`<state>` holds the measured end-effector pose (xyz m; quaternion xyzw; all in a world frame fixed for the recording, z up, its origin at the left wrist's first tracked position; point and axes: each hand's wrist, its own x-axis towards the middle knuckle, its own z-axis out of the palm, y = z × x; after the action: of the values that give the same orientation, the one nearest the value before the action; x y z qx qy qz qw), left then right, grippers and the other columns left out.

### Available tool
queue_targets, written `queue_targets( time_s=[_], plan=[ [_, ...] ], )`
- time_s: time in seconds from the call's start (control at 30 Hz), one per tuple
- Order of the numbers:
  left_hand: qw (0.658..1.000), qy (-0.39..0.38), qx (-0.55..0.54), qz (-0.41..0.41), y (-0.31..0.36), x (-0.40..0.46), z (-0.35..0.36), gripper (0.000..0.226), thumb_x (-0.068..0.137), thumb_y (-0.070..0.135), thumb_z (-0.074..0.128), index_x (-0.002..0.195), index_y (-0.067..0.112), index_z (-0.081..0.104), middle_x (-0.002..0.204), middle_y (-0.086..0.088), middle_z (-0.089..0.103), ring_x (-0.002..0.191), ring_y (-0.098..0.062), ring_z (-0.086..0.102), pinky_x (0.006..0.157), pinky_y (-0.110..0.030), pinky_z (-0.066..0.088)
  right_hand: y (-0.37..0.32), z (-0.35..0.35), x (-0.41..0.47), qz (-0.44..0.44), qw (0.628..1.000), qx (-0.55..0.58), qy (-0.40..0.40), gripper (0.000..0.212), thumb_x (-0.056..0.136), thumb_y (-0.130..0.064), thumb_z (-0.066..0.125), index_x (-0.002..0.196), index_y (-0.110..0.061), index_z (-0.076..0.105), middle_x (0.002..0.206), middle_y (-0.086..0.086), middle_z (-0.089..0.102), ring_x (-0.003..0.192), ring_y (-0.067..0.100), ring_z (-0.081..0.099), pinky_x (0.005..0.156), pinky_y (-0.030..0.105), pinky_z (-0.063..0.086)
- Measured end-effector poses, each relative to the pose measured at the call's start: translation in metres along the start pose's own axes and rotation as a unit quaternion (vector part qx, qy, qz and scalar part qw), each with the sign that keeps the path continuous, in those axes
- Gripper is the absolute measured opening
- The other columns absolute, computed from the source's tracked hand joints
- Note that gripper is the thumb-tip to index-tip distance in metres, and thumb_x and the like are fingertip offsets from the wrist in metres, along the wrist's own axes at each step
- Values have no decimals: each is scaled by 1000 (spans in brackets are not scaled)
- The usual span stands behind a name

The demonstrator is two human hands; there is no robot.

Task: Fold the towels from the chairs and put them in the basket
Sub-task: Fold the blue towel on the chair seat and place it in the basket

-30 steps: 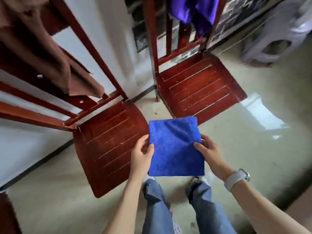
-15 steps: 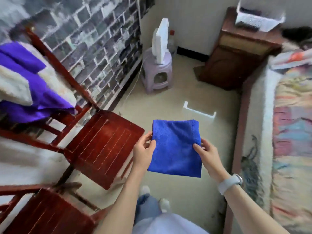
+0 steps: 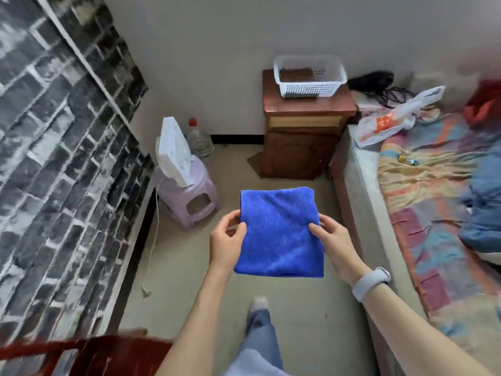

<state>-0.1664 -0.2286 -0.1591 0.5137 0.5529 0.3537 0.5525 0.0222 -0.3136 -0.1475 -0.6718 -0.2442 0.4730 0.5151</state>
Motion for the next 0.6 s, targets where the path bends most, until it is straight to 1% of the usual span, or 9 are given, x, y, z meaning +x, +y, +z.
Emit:
queue_targets(
  time_s=[0.07,0.13,0.17,0.23,0.33,0.4,0.47,0.53,0.6],
  plan=[
    [1000,-8,7,8,23,47,15,25,86,8,57,98,29,61,99,11,65,90,-2,61,76,-17,47,-24,-3,40,2,1000,15,9,22,89,-12,54,104,-25,63,102,-2,69,93,14,66,78,30,54],
    [999,-29,21,17,45,91,35,24,86,6,56,103,22,62,101,7,65,94,-7,61,80,-21,48,-47,-9,78,-5,999,27,23,21,89,-13,56,102,-28,62,104,-1,68,96,15,66,83,33,53],
    [999,-39,26,20,55,112,46,24,86,5,55,104,20,62,101,6,65,94,-9,61,80,-21,47,-57,-14,96,-11,999,33,32,21,89,-13,56,98,-30,62,104,-2,68,95,13,66,81,31,54],
    [997,-59,31,32,75,151,75,25,86,4,55,101,22,61,99,9,65,94,-8,60,79,-19,47,-76,-28,132,-20,997,49,54,22,88,-12,56,94,-32,63,100,-5,69,92,9,67,77,27,54],
    [996,-79,35,32,100,205,124,25,86,5,56,100,25,61,97,13,64,94,-6,61,82,-23,48,-98,-53,190,-21,994,69,77,22,88,-10,55,93,-30,63,97,-6,69,90,9,66,78,29,53],
    [996,-83,33,30,114,240,157,24,86,4,56,101,22,62,97,12,65,94,-6,61,84,-25,48,-112,-72,231,-20,993,77,87,21,89,-11,55,92,-31,62,95,-8,69,89,7,66,75,26,52],
    [996,-81,29,31,127,275,188,25,86,5,56,101,23,62,97,14,65,94,-4,61,81,-22,48,-128,-91,275,-21,993,77,85,22,89,-11,55,91,-32,62,97,-8,69,87,5,66,72,24,52],
    [997,-64,20,30,139,309,218,25,86,5,56,102,22,63,99,14,66,95,-3,61,78,-18,48,-145,-109,319,-21,994,79,78,23,88,-11,55,90,-32,62,96,-7,69,84,4,67,67,20,53],
    [999,-45,9,26,151,341,248,25,86,4,56,104,20,63,99,11,66,95,-5,61,79,-19,47,-164,-127,361,-22,996,65,65,22,88,-12,55,90,-34,61,95,-10,68,80,0,67,60,14,52]
  ],
)
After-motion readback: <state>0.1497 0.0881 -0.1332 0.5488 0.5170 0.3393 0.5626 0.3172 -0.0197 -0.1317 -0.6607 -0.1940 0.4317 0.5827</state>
